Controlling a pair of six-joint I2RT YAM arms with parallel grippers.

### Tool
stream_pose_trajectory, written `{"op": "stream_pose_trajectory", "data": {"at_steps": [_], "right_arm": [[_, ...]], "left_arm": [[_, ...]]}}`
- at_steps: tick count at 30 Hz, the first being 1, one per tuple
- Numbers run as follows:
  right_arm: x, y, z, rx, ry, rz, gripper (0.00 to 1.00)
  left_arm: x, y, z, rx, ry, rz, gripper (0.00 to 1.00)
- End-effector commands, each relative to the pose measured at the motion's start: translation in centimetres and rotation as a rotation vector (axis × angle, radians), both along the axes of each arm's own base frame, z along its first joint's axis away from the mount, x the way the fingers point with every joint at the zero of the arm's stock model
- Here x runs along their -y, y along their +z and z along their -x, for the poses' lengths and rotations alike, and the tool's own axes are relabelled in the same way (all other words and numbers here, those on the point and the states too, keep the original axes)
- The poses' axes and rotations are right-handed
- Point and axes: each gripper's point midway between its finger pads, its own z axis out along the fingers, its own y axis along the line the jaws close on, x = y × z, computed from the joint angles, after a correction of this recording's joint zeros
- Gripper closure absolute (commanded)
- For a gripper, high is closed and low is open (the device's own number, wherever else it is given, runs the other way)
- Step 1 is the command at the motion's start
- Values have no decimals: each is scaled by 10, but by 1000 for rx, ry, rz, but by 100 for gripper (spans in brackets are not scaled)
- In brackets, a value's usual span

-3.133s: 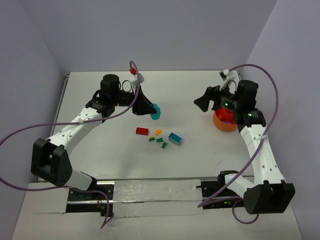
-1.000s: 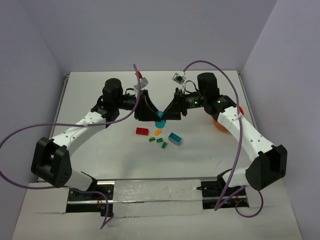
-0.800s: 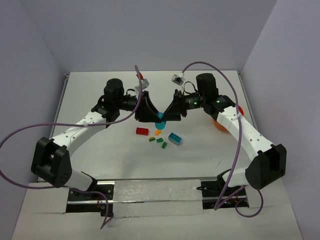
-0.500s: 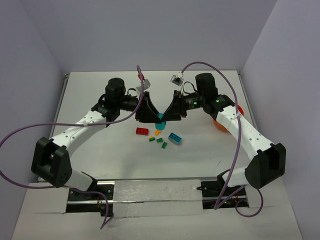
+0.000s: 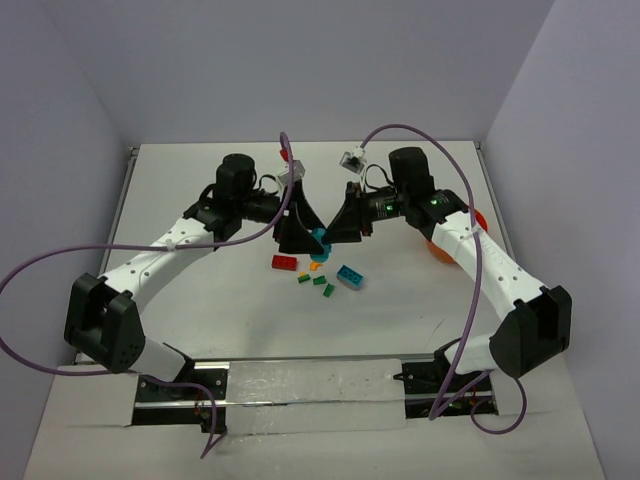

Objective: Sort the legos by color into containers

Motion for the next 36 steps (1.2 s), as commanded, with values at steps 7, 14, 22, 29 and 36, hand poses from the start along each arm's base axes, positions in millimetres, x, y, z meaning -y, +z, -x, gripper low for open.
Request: {"op": "stream_pose_trajectory", "data": {"at_steps": [7,14,22,29,36], "right_arm": [[40,-2,-40,75,-176,44,100],[143,-4,-90,239,-546,151,100],[300,-6,-116,453,-1186,391,100],[352,-23,-120,550,-1403,506,100],[363,-40,-134,563,-1429,525,100]], "left_arm": [[-37,8,-44,89,207,-22,1],[-87,11,-97,216,502,-94,1],[-109,-6,-131,255,724,-194,1],[-108,-12,-140,250,754,-208,1],[-107,-12,-143,246,769,-211,1]]}}
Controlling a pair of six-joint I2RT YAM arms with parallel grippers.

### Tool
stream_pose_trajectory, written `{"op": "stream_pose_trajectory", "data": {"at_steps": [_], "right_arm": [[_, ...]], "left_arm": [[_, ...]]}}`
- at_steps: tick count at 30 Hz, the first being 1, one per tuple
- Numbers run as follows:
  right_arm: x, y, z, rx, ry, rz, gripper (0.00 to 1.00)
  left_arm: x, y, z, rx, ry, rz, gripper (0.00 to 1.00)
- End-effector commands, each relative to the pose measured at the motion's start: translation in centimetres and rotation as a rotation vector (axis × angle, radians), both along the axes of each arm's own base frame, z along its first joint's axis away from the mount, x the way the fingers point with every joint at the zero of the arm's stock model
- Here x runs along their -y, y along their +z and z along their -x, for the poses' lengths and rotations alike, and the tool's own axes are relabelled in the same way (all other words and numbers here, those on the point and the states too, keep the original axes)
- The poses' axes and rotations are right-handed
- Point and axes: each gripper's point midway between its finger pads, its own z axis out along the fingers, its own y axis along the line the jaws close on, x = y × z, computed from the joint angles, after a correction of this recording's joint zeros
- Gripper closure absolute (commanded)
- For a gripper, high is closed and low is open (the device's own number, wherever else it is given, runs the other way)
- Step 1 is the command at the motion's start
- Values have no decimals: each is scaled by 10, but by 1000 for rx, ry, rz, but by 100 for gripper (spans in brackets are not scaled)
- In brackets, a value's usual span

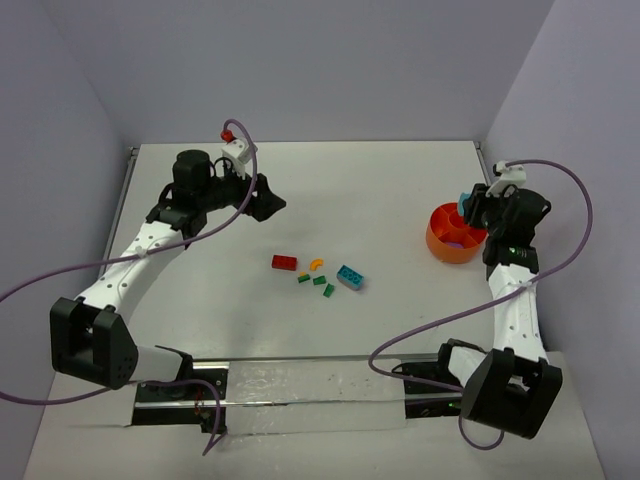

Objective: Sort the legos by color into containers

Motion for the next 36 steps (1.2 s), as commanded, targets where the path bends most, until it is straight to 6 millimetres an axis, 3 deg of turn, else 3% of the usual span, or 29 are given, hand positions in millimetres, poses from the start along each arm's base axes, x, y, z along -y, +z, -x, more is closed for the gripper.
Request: {"op": "stream_pose_trajectory", "data": {"at_steps": [1,12,22,36], "right_arm": [[14,20,-16,118,-32,68,100],[10,-12,-18,63,-3,45,100],[13,-28,-17,28,-9,61,99],[14,-45,-19,-7,-2,55,72]], "left_arm": [[1,11,-8,37,26,7,1],[1,4,-9,21,21,-1,1],[3,-1,-14,-2,19,-5,1],[7,-4,-18,-15,13,-5,1]]}}
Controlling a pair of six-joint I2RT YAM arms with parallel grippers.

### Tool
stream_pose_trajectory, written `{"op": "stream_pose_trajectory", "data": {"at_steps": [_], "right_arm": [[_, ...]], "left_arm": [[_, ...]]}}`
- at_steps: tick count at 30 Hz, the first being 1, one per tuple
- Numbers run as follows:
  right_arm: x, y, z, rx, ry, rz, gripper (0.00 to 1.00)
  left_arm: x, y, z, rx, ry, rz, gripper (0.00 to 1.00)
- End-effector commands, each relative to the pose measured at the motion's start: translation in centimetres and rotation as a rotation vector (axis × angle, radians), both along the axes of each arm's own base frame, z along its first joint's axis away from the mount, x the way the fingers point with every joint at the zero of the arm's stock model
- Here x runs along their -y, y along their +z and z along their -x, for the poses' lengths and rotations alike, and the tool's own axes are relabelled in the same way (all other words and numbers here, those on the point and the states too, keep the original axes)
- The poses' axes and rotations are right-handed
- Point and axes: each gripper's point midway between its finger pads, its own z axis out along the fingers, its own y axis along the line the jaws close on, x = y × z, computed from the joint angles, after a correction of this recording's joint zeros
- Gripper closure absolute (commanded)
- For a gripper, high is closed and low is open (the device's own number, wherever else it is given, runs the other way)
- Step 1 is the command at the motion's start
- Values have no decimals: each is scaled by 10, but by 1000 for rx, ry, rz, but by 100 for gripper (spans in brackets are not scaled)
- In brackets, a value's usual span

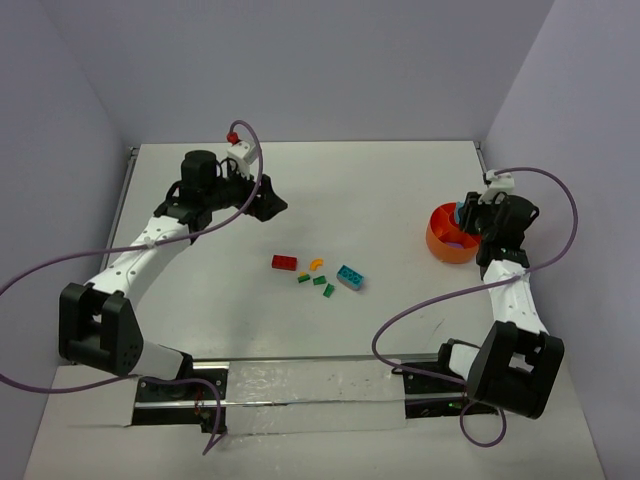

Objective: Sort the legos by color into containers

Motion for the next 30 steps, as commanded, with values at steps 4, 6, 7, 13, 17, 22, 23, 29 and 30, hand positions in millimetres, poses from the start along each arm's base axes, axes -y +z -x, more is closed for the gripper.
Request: {"op": "stream_pose_trajectory", "data": {"at_steps": [4,6,7,13,17,22,23,29,30], "right_arm": [[4,3,-4,28,1,23,57],[3,2,-3,22,4,19,50],[3,2,-3,19,4,18,49],[3,0,-2,10,5,18,38],[-6,14,-1,17,43,-6,31],[-79,50,10,-13,320,-10,8],[-96,45,19,-86,373,-26,1],[-192,31,50,-318,698,18,0],[-201,24,52,-355,717,29,1]], "left_arm": [[6,22,-8,42,-3,22,1],[6,21,-8,40,-5,21,1],[7,21,-8,39,-7,21,1],[7,21,-9,37,-6,23,1],[7,22,-9,38,-9,21,1],[10,23,1,31,-60,20,1],[11,22,4,24,-74,27,1],[3,28,14,-52,-109,101,1],[1,30,14,-83,-102,109,1]]}}
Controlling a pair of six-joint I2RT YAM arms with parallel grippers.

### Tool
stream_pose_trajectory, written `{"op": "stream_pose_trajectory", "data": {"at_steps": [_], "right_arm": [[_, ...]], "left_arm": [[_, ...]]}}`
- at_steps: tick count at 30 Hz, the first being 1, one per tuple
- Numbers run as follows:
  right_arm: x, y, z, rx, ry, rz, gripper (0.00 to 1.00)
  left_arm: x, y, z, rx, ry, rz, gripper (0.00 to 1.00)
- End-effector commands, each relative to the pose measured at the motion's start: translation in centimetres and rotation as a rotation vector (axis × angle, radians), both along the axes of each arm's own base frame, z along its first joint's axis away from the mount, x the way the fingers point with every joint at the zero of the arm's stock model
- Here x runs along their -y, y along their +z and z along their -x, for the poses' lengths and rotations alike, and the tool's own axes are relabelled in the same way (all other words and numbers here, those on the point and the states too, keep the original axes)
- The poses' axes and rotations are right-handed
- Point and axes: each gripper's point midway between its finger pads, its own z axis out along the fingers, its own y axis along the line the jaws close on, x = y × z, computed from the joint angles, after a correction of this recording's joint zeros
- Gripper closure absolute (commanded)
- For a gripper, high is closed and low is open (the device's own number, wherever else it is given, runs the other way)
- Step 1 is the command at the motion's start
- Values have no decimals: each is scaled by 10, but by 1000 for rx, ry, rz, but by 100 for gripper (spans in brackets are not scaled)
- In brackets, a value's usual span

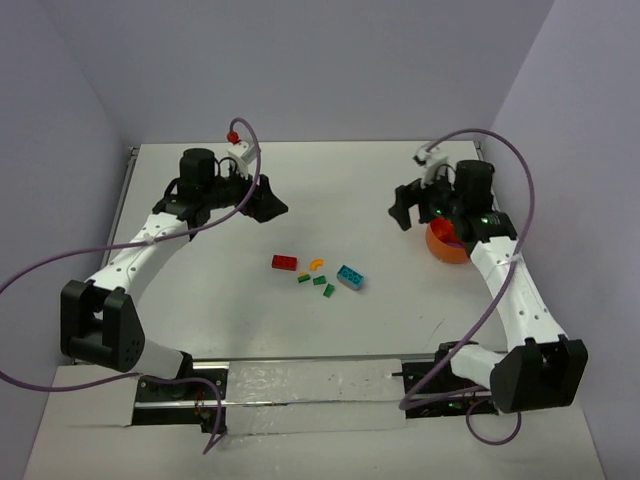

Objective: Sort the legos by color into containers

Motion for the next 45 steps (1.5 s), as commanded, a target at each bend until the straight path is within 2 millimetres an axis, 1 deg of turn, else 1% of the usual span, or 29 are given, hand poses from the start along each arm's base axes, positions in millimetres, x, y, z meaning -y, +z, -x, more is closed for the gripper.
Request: {"op": "stream_pose_trajectory", "data": {"at_steps": [1,2,4,6,8,9,10,12,15,20,24,29,34,36,45], "right_arm": [[-50,-40,40,-242,189,97,1],[-58,-46,42,-274,210,119,1],[-71,-61,48,-336,247,167,3],[-91,-69,52,-383,295,220,5],[-108,-85,58,-458,332,262,8],[-115,-84,60,-467,343,270,9],[-119,-91,64,-508,354,289,10],[-133,-97,65,-546,371,322,11],[-144,-110,72,-587,400,385,10],[-149,-130,77,-665,414,482,10],[-142,-142,74,-699,392,549,11],[-138,-158,74,-745,383,594,15],[-138,-165,69,-750,372,609,18],[-140,-167,68,-756,371,611,22],[-141,-181,68,-805,388,635,30]], "left_arm": [[-10,31,2,-46,-16,79,1],[-17,35,-1,-57,2,89,1],[-25,39,-4,-74,29,93,1],[-40,41,-13,-82,83,87,1],[-49,41,-15,-84,117,82,1],[-53,41,-18,-83,134,81,1],[-56,40,-17,-81,147,82,1],[-66,40,-19,-65,183,84,1],[-72,37,-18,-60,202,78,1],[-77,33,-18,-60,216,69,1],[-76,31,-18,-60,215,72,1],[-75,28,-19,-66,211,76,1],[-75,27,-19,-64,210,77,1],[-75,24,-19,-68,210,74,1],[-75,22,-22,-75,207,73,1]]}}
